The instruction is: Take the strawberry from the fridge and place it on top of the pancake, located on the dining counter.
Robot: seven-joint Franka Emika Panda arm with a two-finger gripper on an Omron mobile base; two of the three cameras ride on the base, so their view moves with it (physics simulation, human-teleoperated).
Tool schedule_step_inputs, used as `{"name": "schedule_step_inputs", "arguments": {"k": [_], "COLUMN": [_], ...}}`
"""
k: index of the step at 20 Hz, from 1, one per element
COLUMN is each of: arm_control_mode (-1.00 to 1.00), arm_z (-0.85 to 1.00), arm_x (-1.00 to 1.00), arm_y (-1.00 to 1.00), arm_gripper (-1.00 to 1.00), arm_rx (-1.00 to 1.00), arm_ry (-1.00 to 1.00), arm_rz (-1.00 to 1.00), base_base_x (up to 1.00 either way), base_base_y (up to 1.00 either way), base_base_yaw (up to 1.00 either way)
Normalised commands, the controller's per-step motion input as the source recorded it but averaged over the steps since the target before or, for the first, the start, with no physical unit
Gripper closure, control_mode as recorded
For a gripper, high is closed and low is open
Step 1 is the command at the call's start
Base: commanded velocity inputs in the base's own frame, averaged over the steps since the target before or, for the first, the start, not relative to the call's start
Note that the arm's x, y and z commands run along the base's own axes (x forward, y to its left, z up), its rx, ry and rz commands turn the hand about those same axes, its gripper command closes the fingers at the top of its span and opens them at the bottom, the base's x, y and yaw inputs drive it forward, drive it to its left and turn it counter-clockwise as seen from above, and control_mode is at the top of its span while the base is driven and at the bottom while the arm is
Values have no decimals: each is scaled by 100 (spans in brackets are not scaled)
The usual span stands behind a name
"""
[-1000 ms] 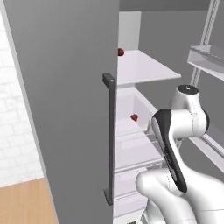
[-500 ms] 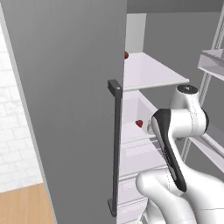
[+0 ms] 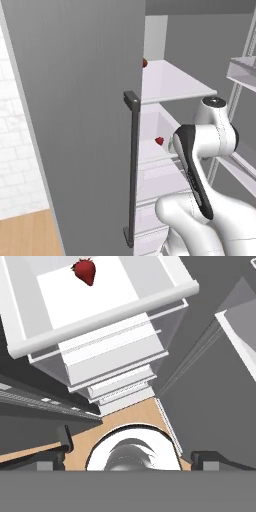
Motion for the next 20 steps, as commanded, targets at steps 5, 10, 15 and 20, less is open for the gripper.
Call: {"name": "schedule_step_inputs", "arguments": {"k": [5,10,15,20], "arm_control_mode": [-100,-100,-100,-100], "arm_z": [0,-4,0,-12], "arm_x": [9,36,16,36], "arm_y": [-1,0,-11,-1], "arm_gripper": [-100,-100,-100,-100], "arm_rx": [0,0,-1,-6], "arm_ry": [-2,-20,-20,-14], "arm_rz": [1,14,11,10], "base_base_x": [0,0,0,0], "base_base_y": [0,0,0,0], "base_base_yaw": [0,0,0,0]}}
